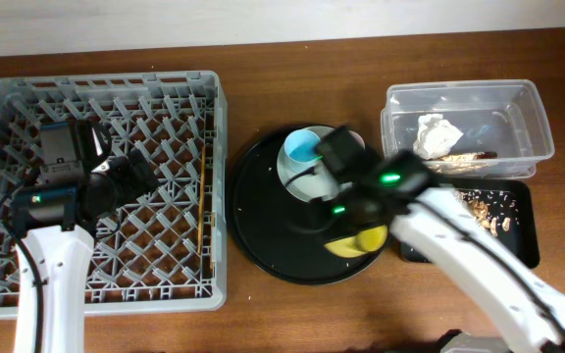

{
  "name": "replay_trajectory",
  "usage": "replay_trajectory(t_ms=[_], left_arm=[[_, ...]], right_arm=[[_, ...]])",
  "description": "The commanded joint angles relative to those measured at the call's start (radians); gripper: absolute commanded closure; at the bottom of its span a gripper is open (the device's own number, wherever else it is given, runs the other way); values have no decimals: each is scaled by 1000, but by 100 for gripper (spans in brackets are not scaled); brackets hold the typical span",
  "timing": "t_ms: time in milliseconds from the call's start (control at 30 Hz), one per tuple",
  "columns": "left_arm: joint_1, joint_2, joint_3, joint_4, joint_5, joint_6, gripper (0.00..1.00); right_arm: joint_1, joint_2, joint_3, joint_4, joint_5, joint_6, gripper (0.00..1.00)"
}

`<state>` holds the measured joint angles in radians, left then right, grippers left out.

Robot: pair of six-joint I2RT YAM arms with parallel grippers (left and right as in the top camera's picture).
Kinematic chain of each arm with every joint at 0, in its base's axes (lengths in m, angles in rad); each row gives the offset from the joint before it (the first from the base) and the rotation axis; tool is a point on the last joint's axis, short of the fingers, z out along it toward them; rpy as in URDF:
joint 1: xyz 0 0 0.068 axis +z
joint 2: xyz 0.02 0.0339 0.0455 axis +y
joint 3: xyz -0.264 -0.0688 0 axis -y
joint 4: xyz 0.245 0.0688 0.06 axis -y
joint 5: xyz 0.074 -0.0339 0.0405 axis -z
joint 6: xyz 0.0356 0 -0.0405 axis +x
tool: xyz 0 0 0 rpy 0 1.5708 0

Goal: Sort waste into correct bins and load items into the dishwasher rack
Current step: 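Tip the yellow bowl over the black tray to dump the scraps, then set the empty yellow bowl back on the round tray and release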

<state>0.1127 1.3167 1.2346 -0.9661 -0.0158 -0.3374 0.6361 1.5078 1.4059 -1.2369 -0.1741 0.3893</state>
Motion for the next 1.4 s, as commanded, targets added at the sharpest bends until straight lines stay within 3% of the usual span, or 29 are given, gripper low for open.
replay_trajectory(t_ms=[0, 167, 200, 233, 333, 500, 633, 733, 1000, 1167, 1367], left_arm=[[3, -14, 8, 0, -7, -10, 1], [3, -14, 8, 0, -7, -10, 1], [3, -14, 8, 0, -7, -10, 1], [3, -14, 8, 0, -7, -10, 1], [3, -14, 8, 0, -7, -10, 1], [3, -14, 8, 0, -7, -10, 1], [3, -14, 8, 0, -7, -10, 1], [3, -14, 8, 0, -7, -10, 1], [3, -14, 8, 0, -7, -10, 1], [3, -14, 8, 0, -7, -10, 1], [3, -14, 8, 0, -7, -10, 1]], right_arm=[[154, 167, -7, 66, 89, 39, 96], [254, 366, -7, 134, 89, 38, 95], [253, 368, -7, 134, 89, 38, 91], [253, 365, -7, 135, 89, 38, 77], [253, 354, 15, 118, 84, -12, 64], [212, 316, 233, 14, 140, -75, 57], [154, 318, 270, -71, 101, -75, 64], [157, 318, 169, -80, 100, -71, 95], [157, 318, -203, 315, 100, -66, 96], [142, 318, -225, 438, 127, -67, 96], [45, 318, -213, 450, 167, -67, 95]])
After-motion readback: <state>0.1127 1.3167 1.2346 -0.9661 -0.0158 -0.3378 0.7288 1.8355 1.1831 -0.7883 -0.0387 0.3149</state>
